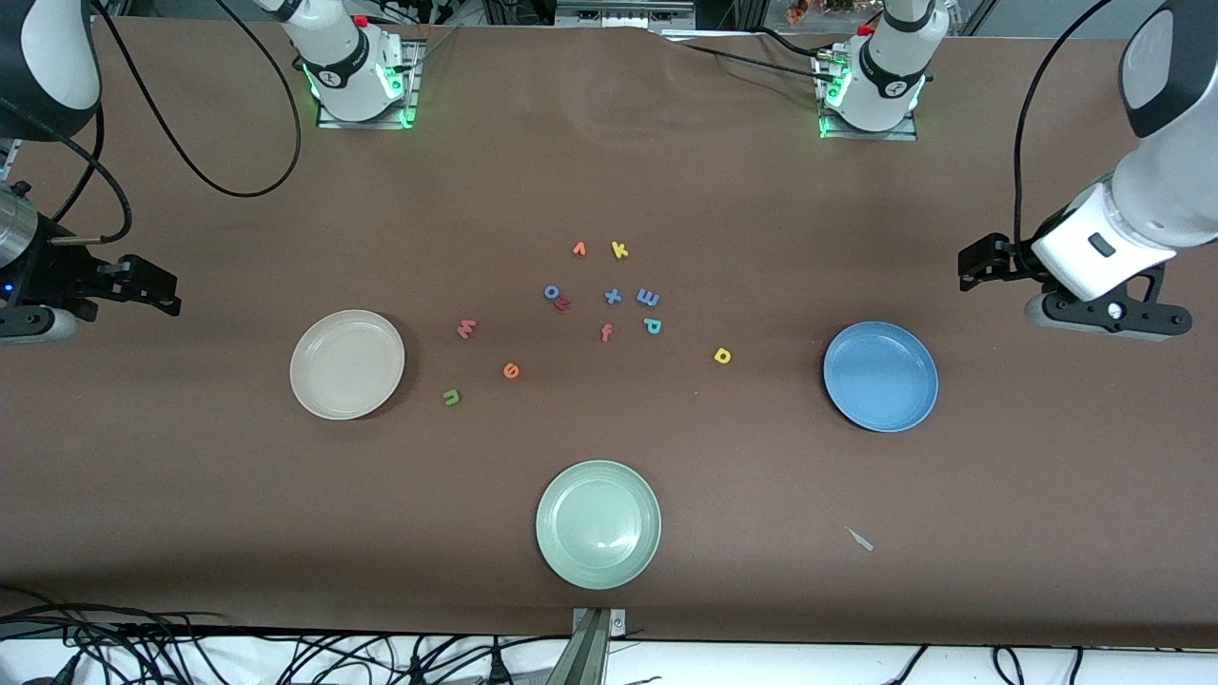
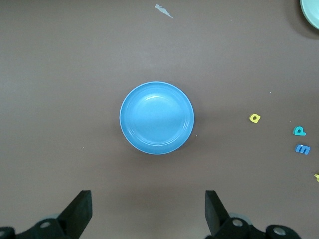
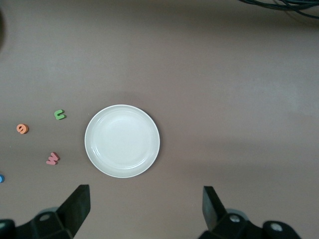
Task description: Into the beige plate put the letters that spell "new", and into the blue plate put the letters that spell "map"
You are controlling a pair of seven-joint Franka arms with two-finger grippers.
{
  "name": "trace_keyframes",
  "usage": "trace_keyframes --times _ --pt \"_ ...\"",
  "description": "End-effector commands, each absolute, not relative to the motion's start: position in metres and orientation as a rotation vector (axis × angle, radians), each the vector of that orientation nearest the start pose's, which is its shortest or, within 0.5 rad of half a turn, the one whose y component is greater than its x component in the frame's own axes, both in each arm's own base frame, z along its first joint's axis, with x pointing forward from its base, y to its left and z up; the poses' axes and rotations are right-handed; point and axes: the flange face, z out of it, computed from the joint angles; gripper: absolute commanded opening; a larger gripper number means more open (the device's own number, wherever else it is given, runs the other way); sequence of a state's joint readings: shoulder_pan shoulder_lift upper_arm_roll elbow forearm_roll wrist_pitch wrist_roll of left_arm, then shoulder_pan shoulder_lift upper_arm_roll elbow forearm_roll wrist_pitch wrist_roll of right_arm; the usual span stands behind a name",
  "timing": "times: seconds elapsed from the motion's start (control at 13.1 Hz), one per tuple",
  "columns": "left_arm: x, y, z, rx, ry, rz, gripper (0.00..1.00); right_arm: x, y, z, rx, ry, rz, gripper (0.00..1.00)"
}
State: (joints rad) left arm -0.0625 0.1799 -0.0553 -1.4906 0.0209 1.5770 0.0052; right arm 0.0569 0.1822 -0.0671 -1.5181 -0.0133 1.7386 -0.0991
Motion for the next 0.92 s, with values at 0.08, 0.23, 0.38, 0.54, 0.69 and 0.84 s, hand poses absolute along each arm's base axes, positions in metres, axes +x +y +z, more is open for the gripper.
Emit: trace_keyframes --times 0.08,0.23,0.38,0.54,0.69,0.84 --pt "0.6035 -0.0586 0.5678 -3.137 0.163 0.138 1.00 0.6192 -0.0054 0.5651 -3.172 -0.150 -0.061 1.00" --pt "0.6038 -0.0576 0.5679 -3.136 0.158 0.135 1.00 0.6191 -0.0079 0.5658 -3.171 -0.157 -0.061 1.00" --pt "0.6042 -0.0533 0.5679 -3.138 0.149 0.135 1.00 0.6190 -0.0080 0.5650 -3.171 -0.157 -0.058 1.00" --pt "0.6044 -0.0551 0.5670 -3.138 0.151 0.137 1.00 0.6197 -0.0079 0.5631 -3.171 -0.157 -0.053 1.00" --pt "0.6043 -0.0540 0.5681 -3.137 0.139 0.133 1.00 0.6197 -0.0096 0.5619 -3.170 -0.154 -0.046 1.00" --pt "0.6042 -0.0568 0.5670 -3.138 0.146 0.137 1.00 0.6185 -0.0071 0.5626 -3.170 -0.159 -0.041 1.00"
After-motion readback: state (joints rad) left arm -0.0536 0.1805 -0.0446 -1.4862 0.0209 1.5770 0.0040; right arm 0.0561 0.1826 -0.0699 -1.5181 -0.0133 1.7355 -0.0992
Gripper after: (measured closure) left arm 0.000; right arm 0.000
